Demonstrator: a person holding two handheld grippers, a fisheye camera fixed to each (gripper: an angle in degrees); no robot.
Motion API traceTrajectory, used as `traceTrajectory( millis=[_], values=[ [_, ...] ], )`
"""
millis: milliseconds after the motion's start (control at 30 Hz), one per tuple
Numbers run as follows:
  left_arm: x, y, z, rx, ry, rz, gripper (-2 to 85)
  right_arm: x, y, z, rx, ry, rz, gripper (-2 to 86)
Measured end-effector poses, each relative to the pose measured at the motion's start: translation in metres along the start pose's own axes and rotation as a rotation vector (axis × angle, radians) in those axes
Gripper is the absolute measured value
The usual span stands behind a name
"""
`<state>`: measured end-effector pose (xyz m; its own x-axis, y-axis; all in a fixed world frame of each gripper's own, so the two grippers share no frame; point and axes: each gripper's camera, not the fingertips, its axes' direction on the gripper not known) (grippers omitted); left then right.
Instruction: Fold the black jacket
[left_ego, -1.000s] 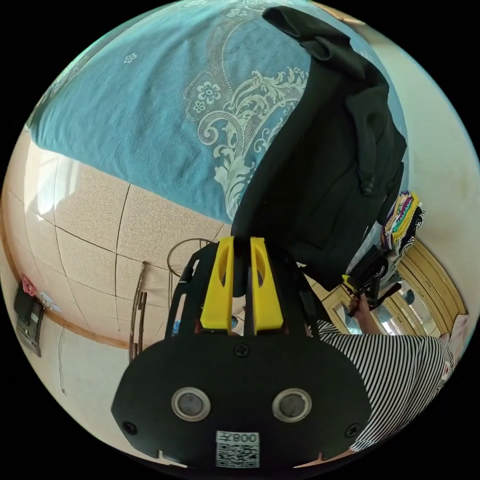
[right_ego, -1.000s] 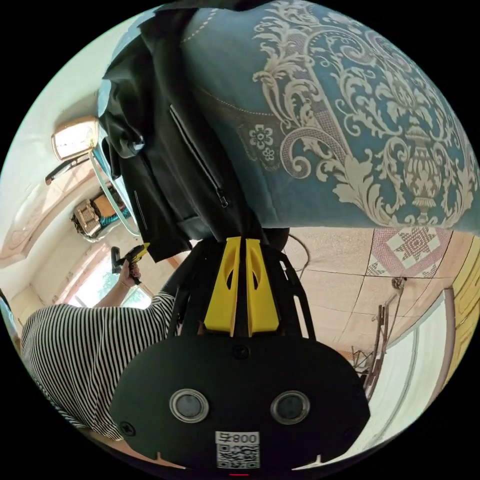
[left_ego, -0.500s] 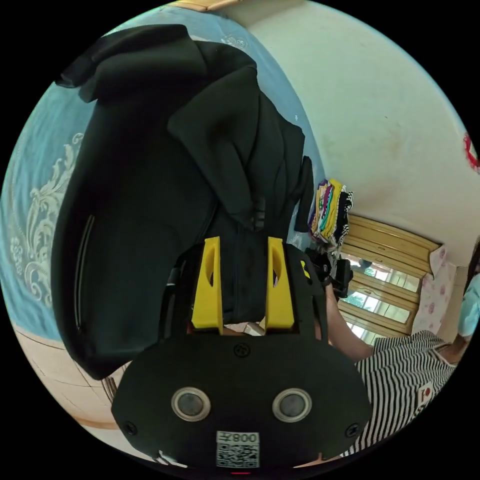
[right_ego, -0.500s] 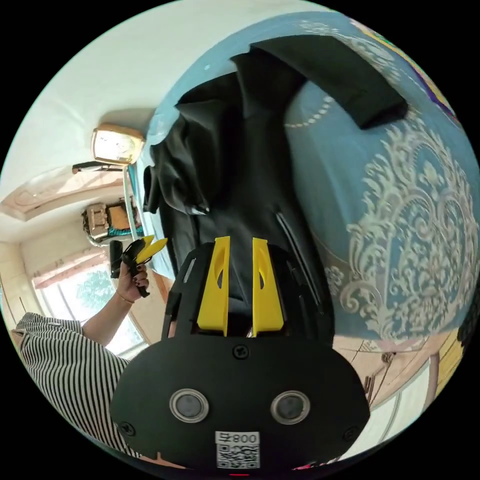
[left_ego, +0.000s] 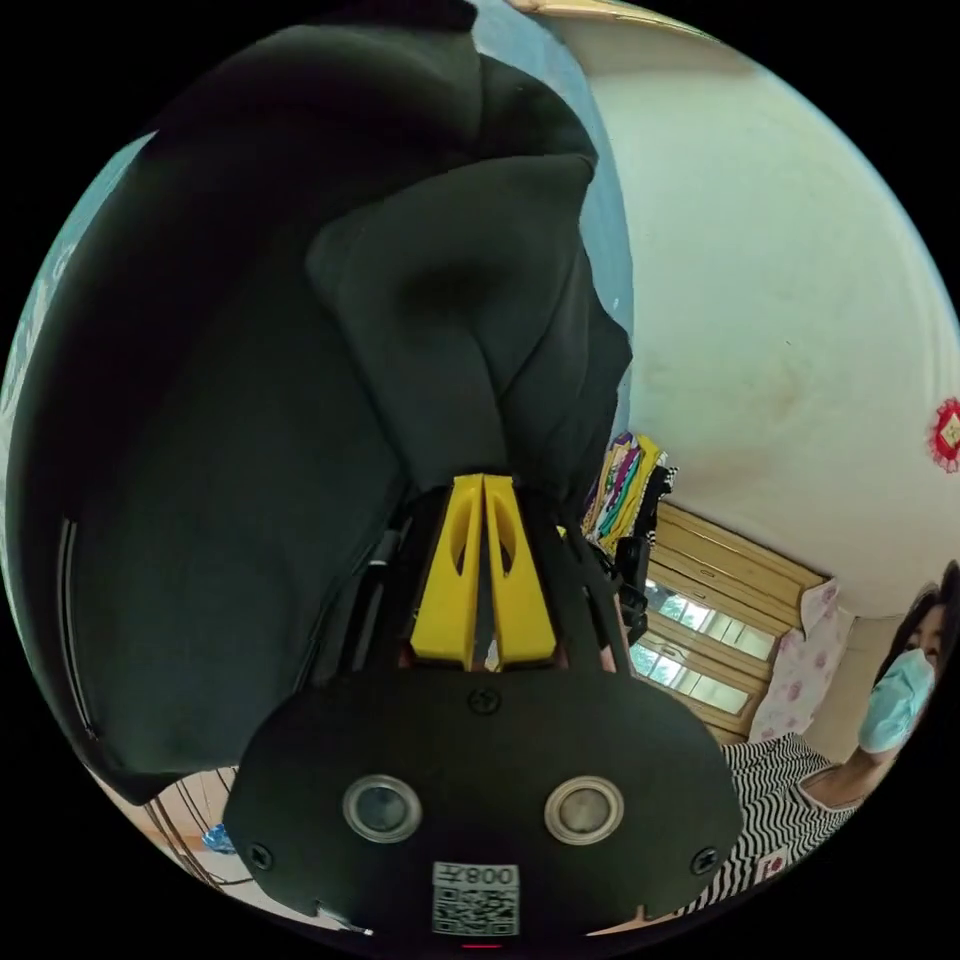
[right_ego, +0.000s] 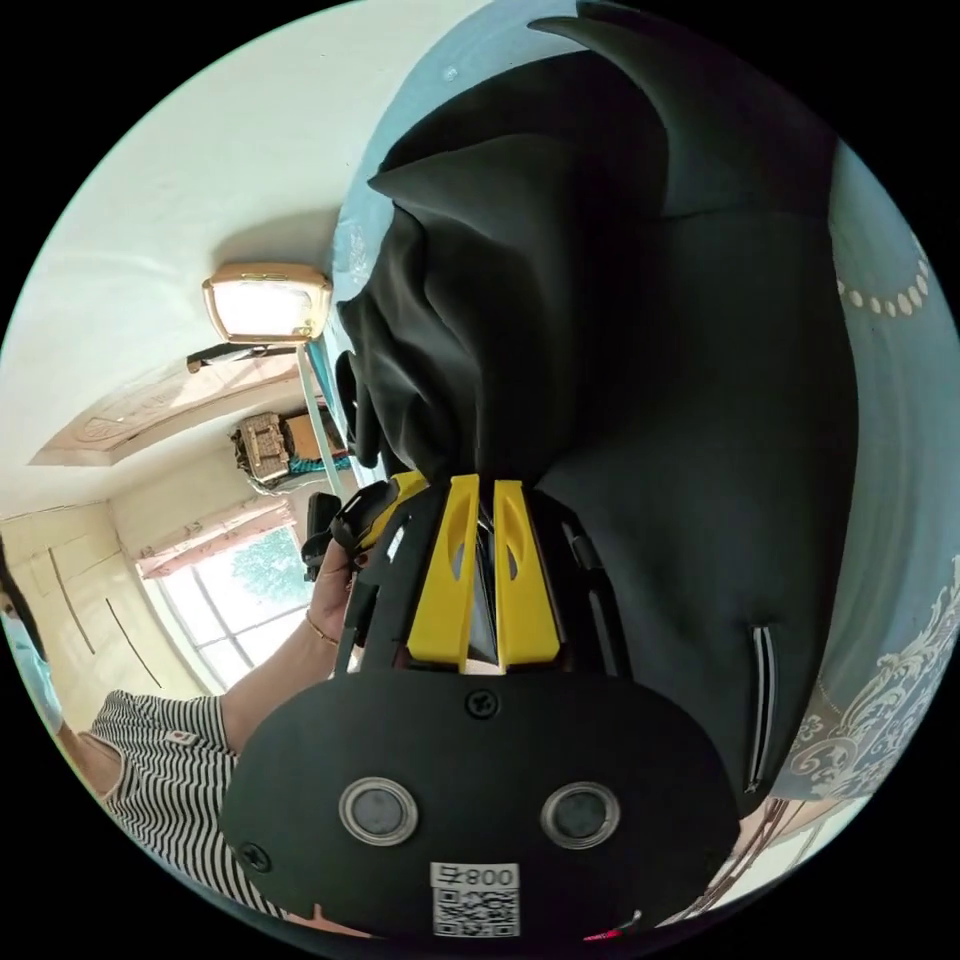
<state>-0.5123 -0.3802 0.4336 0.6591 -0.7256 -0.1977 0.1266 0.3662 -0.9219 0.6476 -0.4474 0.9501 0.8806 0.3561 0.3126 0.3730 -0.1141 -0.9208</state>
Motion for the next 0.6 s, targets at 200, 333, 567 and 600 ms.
traceTrajectory(
  millis=[200, 333, 567, 600],
  values=[
    [0.108, -0.060, -0.065, 0.196, 0.276, 0.225, 0.1, -0.091, -0.055, -0.079, 0.192, -0.247, -0.225, 2.7],
    [0.231, -0.089, -0.128, 0.358, 0.283, 0.550, 0.3, -0.218, -0.126, -0.129, 0.262, -0.087, -0.498, 3.6],
    [0.203, -0.054, -0.096, 0.283, -0.004, 0.568, 2.3, -0.204, -0.138, -0.134, 0.297, 0.111, -0.421, 5.1],
    [0.187, -0.051, -0.088, 0.253, -0.014, 0.531, 2.5, -0.177, -0.132, -0.132, 0.295, 0.137, -0.372, 5.2]
  ],
)
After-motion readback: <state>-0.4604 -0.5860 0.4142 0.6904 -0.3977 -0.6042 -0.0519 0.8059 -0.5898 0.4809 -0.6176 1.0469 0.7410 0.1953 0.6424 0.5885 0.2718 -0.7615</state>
